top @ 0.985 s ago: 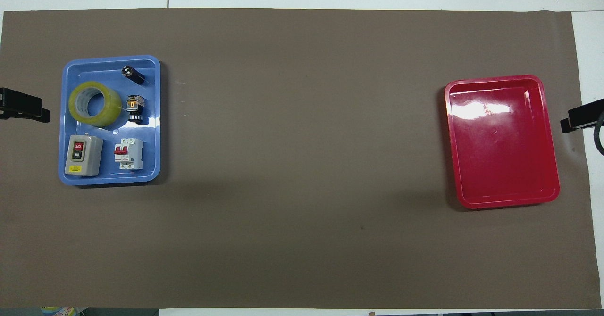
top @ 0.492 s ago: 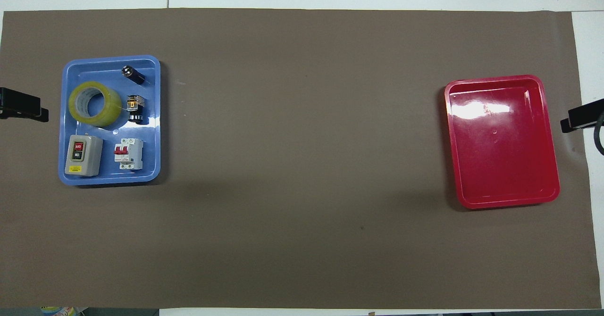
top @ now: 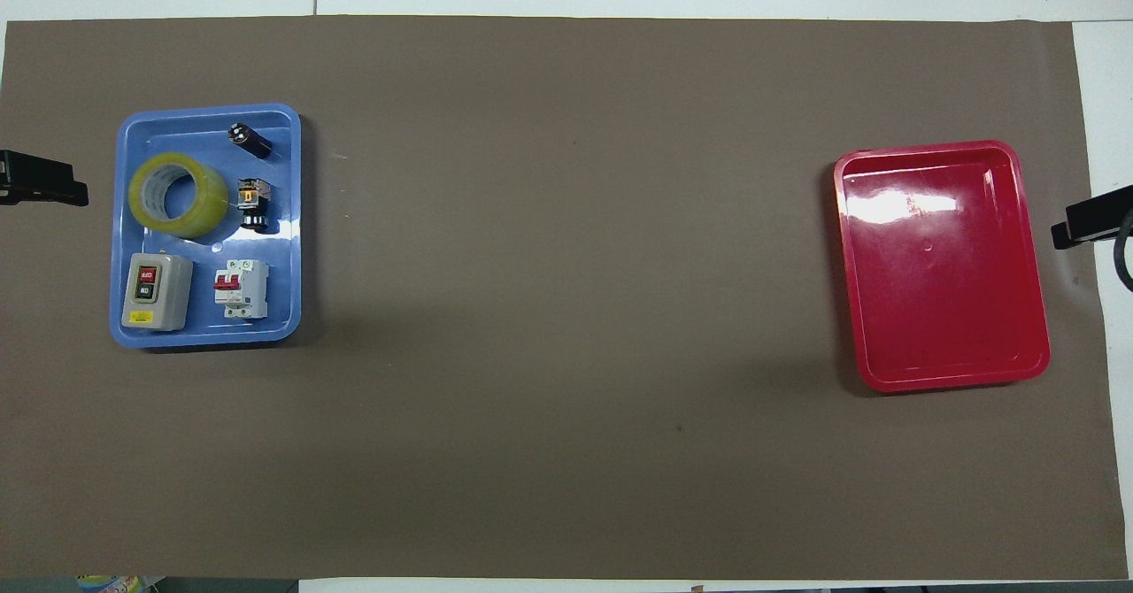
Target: Place and move tape with both arms
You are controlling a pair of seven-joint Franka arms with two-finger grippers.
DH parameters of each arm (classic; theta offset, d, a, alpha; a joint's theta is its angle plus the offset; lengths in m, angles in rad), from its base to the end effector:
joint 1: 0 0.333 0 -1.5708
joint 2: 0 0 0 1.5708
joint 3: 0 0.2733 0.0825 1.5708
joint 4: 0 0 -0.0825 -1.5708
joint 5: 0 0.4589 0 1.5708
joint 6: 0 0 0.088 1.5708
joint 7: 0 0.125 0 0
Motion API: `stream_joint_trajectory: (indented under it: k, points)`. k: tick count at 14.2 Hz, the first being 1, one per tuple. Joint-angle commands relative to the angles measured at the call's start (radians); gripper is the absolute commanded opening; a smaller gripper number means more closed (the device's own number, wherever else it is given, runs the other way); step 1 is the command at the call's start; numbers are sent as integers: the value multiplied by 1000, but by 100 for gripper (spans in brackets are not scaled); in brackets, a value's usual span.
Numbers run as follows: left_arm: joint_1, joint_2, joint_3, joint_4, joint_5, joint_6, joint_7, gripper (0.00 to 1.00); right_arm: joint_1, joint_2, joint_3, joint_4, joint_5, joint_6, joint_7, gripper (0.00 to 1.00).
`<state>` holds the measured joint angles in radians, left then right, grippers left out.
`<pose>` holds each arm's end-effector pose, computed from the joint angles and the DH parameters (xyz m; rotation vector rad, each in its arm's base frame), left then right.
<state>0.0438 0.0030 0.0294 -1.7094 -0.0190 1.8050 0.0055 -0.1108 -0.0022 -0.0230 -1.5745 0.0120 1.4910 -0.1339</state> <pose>0.6469 0.0455 0.5067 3.1213 0.1112 0.1457 0.6132 -0.0809 0.5566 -3.1164 -0.0009 0.1231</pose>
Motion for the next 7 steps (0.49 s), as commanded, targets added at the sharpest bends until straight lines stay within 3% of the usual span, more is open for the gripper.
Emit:
stream_joint_trajectory:
  k: [1,7]
  points:
    - [34,70,0,-56,18,134,11,100,-9,-13,5,-16,16,0,-29,100]
    - [76,228,0,-90,18,305,-4,100,-9,-13,5,-16,16,0,-29,100]
